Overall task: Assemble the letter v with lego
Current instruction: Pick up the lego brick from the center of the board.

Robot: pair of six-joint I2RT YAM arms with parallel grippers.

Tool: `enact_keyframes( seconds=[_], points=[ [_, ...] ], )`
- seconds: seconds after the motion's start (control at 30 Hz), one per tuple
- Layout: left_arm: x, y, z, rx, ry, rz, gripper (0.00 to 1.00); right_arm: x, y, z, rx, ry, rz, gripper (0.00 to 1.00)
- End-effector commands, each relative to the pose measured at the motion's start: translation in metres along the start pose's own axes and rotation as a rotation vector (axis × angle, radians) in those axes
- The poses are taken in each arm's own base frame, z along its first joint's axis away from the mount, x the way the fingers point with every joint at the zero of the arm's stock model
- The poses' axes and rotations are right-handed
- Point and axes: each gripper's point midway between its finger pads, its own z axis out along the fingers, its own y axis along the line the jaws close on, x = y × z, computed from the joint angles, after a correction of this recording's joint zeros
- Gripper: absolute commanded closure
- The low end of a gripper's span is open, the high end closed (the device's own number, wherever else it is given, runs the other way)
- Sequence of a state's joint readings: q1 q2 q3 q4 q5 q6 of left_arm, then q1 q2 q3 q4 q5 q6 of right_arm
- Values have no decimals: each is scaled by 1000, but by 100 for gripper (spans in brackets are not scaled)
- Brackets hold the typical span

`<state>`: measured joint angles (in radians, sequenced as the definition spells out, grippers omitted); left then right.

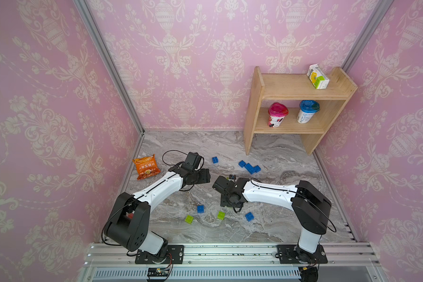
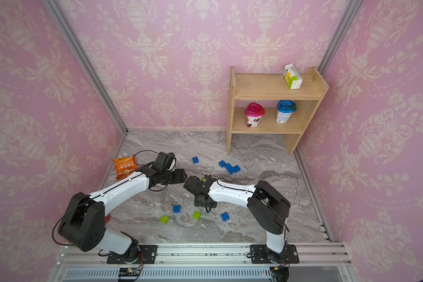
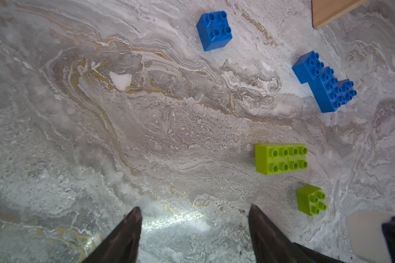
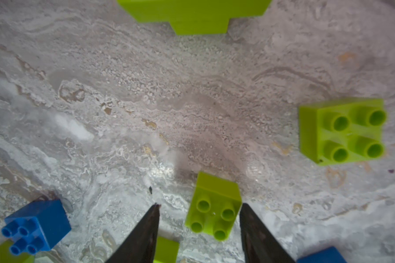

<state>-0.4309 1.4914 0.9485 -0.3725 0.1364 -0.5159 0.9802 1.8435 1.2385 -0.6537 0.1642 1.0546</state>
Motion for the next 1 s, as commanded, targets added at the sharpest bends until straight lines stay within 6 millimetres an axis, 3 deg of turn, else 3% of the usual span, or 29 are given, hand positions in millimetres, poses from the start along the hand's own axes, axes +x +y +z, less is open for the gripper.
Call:
enact_keyframes(
  seconds=[0.0,0.2,0.3,0.53,0.67,0.8,0.97],
  points=[
    [1,2,0,19,-11,26,25,5,-6,2,59,21,16,46],
    [4,5,1,21,-14,33,25,9,-10,7,88,40,18,48],
    [5,4,2,28,-15,29,25,7,-12,6,104,31,9,57],
    [7,6,1,19,-15,30,24,10,-12,11,104,51,-9,65],
    [9,8,3,19,-14,24,24,3,-15,1,88,38,-44,70],
    [10,0,9,67,-3,-5,25,-13,-19,-24,43,0,-161,74],
    [9,-15,19,160,6,-75,26,-30,-59,-51,47,-19,-264,77]
  ],
)
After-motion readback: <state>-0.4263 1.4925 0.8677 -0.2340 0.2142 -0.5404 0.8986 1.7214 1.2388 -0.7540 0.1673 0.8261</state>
